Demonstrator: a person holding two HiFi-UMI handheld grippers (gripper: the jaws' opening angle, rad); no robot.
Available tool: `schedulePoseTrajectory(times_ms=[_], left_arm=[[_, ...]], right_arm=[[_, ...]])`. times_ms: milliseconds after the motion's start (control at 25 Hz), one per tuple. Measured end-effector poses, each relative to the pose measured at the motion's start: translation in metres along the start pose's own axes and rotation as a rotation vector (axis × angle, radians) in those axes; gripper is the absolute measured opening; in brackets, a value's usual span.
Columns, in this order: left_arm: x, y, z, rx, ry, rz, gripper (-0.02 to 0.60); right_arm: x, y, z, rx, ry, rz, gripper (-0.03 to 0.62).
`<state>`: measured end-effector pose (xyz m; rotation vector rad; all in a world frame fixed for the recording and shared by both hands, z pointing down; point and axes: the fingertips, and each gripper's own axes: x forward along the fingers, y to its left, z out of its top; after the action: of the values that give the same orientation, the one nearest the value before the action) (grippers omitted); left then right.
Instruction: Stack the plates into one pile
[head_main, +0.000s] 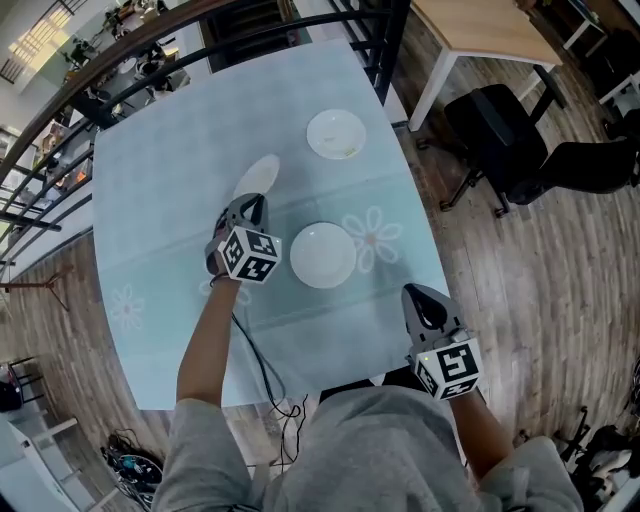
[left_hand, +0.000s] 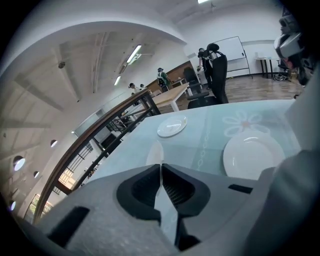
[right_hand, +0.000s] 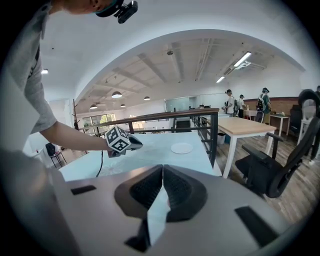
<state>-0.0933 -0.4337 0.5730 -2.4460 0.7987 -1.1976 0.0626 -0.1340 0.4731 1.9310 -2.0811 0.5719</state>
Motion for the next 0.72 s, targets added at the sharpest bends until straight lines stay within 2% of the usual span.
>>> schedulePoseTrajectory(times_ms=[360, 720], left_arm=[[-0.057, -0.028, 0.036, -0.024, 0.038, 0.099, 0.031], [-0.094, -0.081, 0.067, -0.012, 0.077, 0.117, 0.031]], right_arm=[[-0.052, -0.048, 0.007, -0.006, -0.085, 0.054, 0.027], [-0.092, -0.085, 0.007, 0.019, -0.132, 0.106, 0.028]])
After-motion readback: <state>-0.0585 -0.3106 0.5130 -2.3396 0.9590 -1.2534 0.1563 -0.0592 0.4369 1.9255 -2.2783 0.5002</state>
